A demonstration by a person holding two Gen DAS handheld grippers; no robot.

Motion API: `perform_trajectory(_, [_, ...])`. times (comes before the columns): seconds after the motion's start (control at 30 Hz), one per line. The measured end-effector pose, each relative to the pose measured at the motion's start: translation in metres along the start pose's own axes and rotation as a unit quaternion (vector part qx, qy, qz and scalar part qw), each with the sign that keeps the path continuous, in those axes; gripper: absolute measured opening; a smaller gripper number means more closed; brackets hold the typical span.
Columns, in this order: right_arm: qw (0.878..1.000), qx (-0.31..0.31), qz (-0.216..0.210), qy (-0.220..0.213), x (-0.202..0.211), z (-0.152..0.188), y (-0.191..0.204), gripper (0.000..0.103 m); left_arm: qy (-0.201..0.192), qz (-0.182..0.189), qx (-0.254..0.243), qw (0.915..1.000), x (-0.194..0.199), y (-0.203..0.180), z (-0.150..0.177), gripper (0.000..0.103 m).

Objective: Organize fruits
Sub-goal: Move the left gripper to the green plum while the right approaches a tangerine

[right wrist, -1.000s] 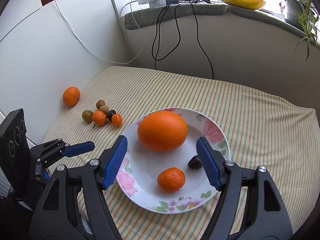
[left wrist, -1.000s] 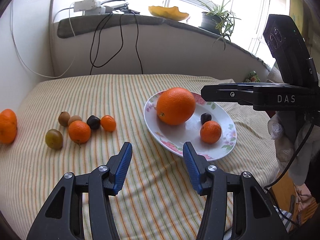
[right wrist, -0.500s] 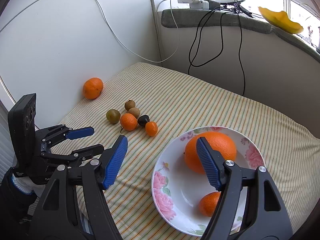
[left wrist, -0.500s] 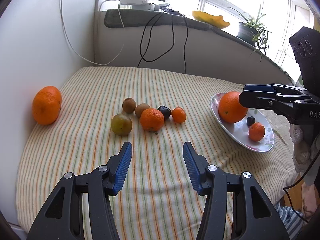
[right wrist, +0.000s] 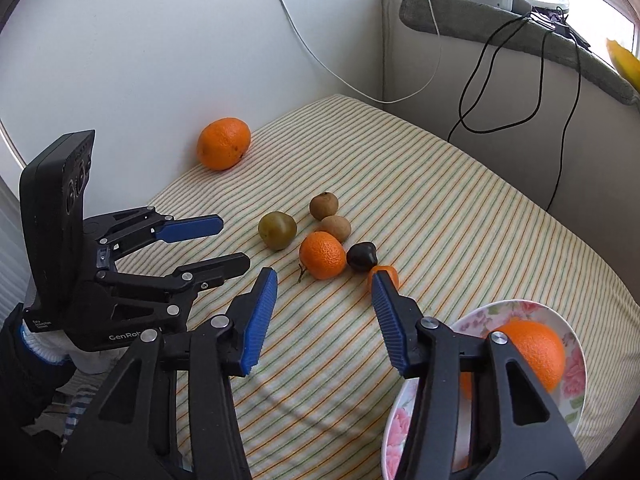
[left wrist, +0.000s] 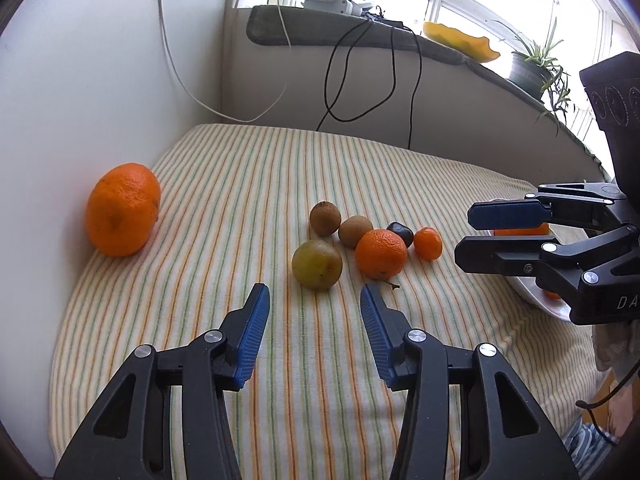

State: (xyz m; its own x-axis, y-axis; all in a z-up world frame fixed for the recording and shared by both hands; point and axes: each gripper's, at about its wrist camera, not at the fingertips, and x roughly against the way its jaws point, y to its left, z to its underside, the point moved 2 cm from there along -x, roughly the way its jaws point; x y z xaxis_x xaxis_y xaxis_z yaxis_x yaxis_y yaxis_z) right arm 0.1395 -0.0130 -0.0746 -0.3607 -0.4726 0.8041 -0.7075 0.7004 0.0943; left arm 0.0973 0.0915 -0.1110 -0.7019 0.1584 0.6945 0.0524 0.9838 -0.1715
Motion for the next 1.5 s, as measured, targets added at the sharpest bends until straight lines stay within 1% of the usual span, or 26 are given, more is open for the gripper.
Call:
perform_trajectory(0.1, [1.000, 0.008, -0.001, 0.011, -0.013, -0.004, 0.004, 0.046, 0.006, -0.002, -0.005, 1.0000, -0.006, 0.004, -0.002, 0.040])
perform_trajectory(0.23, [0.999, 0.018, 0.005, 0.028, -0.030, -0.008, 0.005, 0.045, 0.012, -0.004, -0.010, 0.9999, -0.012, 0.008, -0.004, 0.040])
perform_trajectory(0.47, [0.999, 0.021, 0.015, 0.044, -0.051, -0.016, 0.001, 0.045, 0.023, 0.001, -0.020, 0.9995, -0.022, 0.005, -0.006, 0.040])
perform_trajectory(0.67, [0.999, 0.017, 0.011, 0.050, -0.060, -0.020, -0.002, 0.044, 0.031, 0.003, -0.033, 0.9990, -0.029, 0.001, -0.009, 0.040])
perform_trajectory(0.83, [0.998, 0.023, 0.009, 0.060, -0.071, -0.022, 0.000, 0.039, 0.036, 0.002, -0.039, 0.9986, -0.034, -0.002, -0.010, 0.040])
perform_trajectory(1.07, [0.997, 0.028, 0.016, 0.071, -0.076, -0.022, 0.002, 0.039, 0.040, 0.001, -0.047, 0.9981, -0.039, -0.006, -0.013, 0.040])
perform_trajectory(1.17, [0.997, 0.032, 0.017, 0.074, -0.080, -0.022, 0.004, 0.038, 0.040, 0.005, -0.049, 0.9980, -0.039, -0.006, -0.013, 0.035])
perform_trajectory(1.23, [0.996, 0.033, 0.018, 0.075, -0.079, -0.021, 0.005, 0.038, 0.040, 0.008, -0.053, 0.9977, -0.040, -0.009, -0.012, 0.029])
perform_trajectory(1.37, [0.996, 0.036, 0.022, 0.075, -0.079, -0.020, 0.008, 0.037, 0.038, 0.002, -0.062, 0.9973, -0.040, -0.016, -0.011, 0.026])
perform_trajectory(1.5, [0.997, 0.028, 0.021, 0.069, -0.078, -0.019, 0.005, 0.036, 0.036, 0.004, -0.060, 0.9975, -0.040, -0.016, -0.011, 0.026])
